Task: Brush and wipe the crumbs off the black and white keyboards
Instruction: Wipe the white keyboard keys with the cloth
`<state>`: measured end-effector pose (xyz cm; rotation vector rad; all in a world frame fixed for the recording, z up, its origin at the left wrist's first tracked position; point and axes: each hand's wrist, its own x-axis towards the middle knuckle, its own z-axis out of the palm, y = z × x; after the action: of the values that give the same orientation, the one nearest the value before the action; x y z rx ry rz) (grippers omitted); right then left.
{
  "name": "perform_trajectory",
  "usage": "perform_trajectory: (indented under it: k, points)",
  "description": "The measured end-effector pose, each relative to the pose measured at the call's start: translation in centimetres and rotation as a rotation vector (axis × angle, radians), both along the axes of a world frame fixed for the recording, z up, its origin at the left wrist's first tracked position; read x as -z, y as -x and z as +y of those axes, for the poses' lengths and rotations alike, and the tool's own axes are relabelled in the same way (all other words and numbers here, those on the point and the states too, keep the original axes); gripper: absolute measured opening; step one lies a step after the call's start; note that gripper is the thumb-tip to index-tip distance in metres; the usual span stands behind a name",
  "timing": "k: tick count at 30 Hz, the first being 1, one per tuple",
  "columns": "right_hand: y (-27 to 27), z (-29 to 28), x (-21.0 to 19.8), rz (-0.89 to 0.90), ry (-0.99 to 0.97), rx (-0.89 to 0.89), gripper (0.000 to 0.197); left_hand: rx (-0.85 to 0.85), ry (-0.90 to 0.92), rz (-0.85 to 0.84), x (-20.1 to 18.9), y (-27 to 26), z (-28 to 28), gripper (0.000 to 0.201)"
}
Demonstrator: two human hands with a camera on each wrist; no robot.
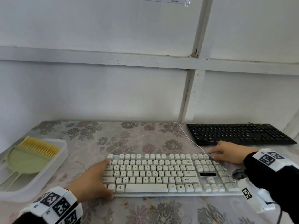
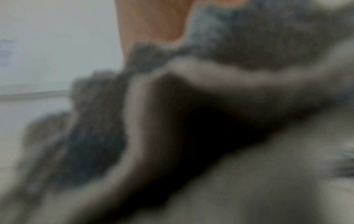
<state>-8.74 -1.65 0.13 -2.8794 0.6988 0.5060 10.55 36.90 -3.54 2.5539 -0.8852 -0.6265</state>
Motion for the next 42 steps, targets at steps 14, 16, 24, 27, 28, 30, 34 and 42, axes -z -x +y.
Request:
perform_trajectory:
  k: [14,16,24,27,28,30,34,42]
  points:
    - [1.5,-3.6,1.1,0.104,0.265,0.225,0.028,0.022,-0.023,-0.016,-0.4,0.3,-0.2,0.116]
    - [0.5,-2.6,0.6,0.007,0.201,0.222,0.045,0.021,-0.018,-0.012,-0.4,0.3,-0.1,0.116]
    - [-9.4,13.1,-0.9,-0.292,-0.265,-0.093,0.034,0.023,0.002,0.057,-0.4,0.4,-0.2,0.126]
    - [-12.7,19.3,-0.8,-0.31,-0.301,-0.195,0.039,-0.019,0.038,0.102,-0.3,0.1,-0.1,0.136]
    - [-13.7,20.8,-0.6,-0.307,-0.297,-0.224,0.037,-0.017,0.047,0.117,-0.2,0.0,-0.2,0.138]
    - [-15.6,23.1,-0.2,-0.294,-0.269,-0.266,0.029,-0.005,0.049,0.132,-0.3,-0.1,-0.2,0.139]
    - [-17.7,25.0,1.2,-0.229,-0.2,-0.272,0.019,0.026,0.095,0.155,0.0,-0.7,0.0,0.132]
    - [-16.8,24.7,2.3,-0.202,-0.042,-0.331,0.03,0.022,0.071,0.119,0.6,-0.9,-0.1,0.127]
